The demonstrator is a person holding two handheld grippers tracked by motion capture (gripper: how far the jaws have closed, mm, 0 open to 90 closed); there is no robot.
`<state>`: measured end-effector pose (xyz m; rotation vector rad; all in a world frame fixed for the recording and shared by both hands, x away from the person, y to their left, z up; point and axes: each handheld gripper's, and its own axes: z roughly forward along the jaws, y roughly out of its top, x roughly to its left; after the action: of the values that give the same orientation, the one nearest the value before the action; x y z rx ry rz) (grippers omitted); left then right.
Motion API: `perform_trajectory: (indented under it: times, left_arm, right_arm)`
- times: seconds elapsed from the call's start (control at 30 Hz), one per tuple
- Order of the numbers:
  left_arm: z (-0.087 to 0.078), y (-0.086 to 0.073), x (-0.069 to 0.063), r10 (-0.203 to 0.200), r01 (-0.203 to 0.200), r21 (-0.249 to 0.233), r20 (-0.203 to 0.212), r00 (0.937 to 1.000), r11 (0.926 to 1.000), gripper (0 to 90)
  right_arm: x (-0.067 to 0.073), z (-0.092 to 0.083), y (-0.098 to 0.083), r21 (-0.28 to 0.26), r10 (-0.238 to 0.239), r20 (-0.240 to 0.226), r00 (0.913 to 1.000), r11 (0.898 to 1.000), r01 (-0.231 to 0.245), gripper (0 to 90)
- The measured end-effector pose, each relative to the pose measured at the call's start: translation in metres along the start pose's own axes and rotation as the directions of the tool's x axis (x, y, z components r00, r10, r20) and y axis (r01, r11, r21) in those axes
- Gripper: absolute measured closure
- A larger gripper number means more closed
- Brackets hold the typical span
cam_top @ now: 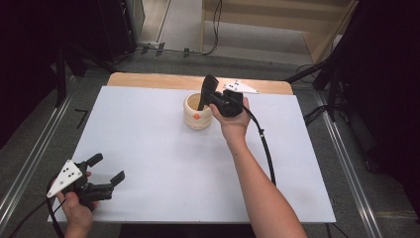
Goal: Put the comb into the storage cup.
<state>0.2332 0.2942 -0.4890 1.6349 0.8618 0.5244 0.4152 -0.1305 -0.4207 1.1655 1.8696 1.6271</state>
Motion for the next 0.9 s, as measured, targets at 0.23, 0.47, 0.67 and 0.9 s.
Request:
perform_trajectory:
  times: [0.23,0.47,0.67,0.9]
  left_arm:
    - [0.000,0.000,0.000,-0.004,0.004,-0.003,0.004,1.0000,1.0000,0.0]
    - [-0.001,0.000,0.000,-0.001,0.002,-0.008,0.010,0.9999,1.0000,0.0]
    - [-0.002,0.000,0.001,-0.008,0.008,-0.009,0.003,1.0000,0.9999,0.0]
    - [-0.001,0.000,0.000,-0.001,0.001,0.001,0.003,1.0000,1.0000,0.0]
  right_arm:
    - [-0.002,0.005,-0.010,0.020,0.010,0.007,0.9999,1.000,-0.010,84.5]
    - [-0.007,0.004,-0.014,0.010,0.044,0.011,0.9990,0.999,-0.044,84.4]
    - [-0.013,0.001,-0.015,0.003,0.076,0.028,0.9967,0.997,-0.076,73.7]
    - [-0.017,-0.004,-0.015,0.001,0.008,0.094,0.9955,1.000,-0.008,46.3]
